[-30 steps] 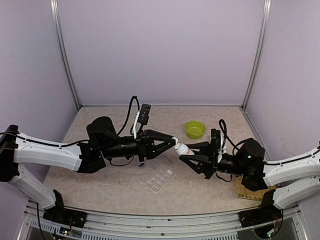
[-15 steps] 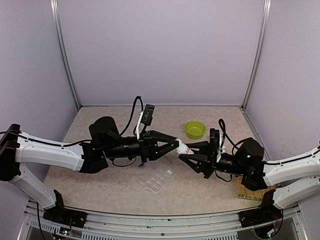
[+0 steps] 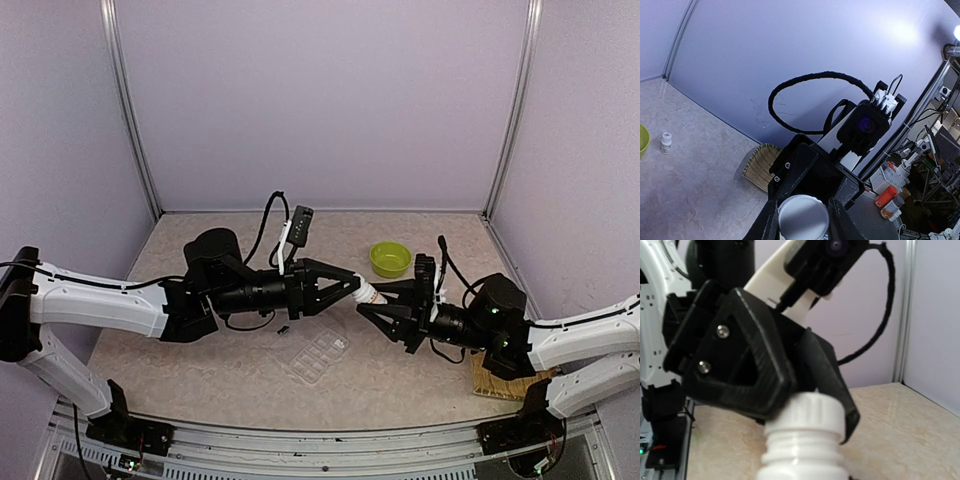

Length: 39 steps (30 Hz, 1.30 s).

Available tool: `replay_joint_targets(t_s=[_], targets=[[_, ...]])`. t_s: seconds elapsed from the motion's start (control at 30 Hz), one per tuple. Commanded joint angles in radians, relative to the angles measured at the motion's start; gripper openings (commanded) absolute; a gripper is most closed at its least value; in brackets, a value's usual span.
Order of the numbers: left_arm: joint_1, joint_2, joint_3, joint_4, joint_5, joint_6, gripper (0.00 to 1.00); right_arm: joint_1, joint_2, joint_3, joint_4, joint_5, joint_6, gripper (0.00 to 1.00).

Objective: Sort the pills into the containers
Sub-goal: Close the lid of the pill bottle.

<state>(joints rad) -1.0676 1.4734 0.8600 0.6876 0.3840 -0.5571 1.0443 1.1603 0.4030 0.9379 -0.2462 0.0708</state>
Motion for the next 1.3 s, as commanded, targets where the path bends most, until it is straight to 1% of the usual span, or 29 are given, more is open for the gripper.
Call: replay_joint_targets(t_s=[0.0, 0.2, 0.37, 0.47, 0.6, 0.77, 0.83, 0.93, 1.03, 1.2, 1.27], targets=[[-0.012, 0.028, 0.016, -0.049, -0.038, -0.03, 0.29, 0.017, -0.022, 0.031, -0.033, 0.018, -0.03, 0.0], [-0.012, 0.05, 0.004, -0.027, -0.052, -0.087, 0.29, 0.02, -0.045, 0.022, -0.032, 0.057, -0.039, 0.0], [-0.012, 0.073, -0.012, 0.022, -0.067, -0.19, 0.29, 0.034, -0.04, 0.029, -0.045, 0.1, -0.066, 0.0], [-0.011, 0.084, -0.008, 0.021, -0.078, -0.22, 0.29, 0.051, -0.027, 0.04, -0.062, 0.124, -0.09, 0.0], [-0.008, 0.1, 0.02, -0.027, -0.072, -0.229, 0.29, 0.086, -0.009, 0.054, -0.081, 0.188, -0.134, 0.0], [-0.006, 0.097, 0.026, -0.067, -0.101, -0.236, 0.29, 0.139, 0.006, 0.07, -0.083, 0.347, -0.178, 0.0], [-0.006, 0.098, 0.031, -0.083, -0.109, -0.23, 0.29, 0.147, 0.011, 0.073, -0.079, 0.382, -0.188, 0.0], [-0.006, 0.1, 0.032, -0.09, -0.111, -0.22, 0.29, 0.151, 0.016, 0.077, -0.076, 0.398, -0.187, 0.0], [-0.006, 0.1, 0.017, -0.068, -0.111, -0.216, 0.32, 0.151, 0.007, 0.062, -0.052, 0.397, -0.171, 0.0], [-0.003, 0.092, -0.01, -0.021, -0.106, -0.212, 0.34, 0.151, -0.019, 0.04, -0.017, 0.388, -0.152, 0.0], [-0.002, 0.089, -0.009, -0.016, -0.102, -0.205, 0.36, 0.151, -0.028, 0.036, -0.009, 0.378, -0.149, 0.0]])
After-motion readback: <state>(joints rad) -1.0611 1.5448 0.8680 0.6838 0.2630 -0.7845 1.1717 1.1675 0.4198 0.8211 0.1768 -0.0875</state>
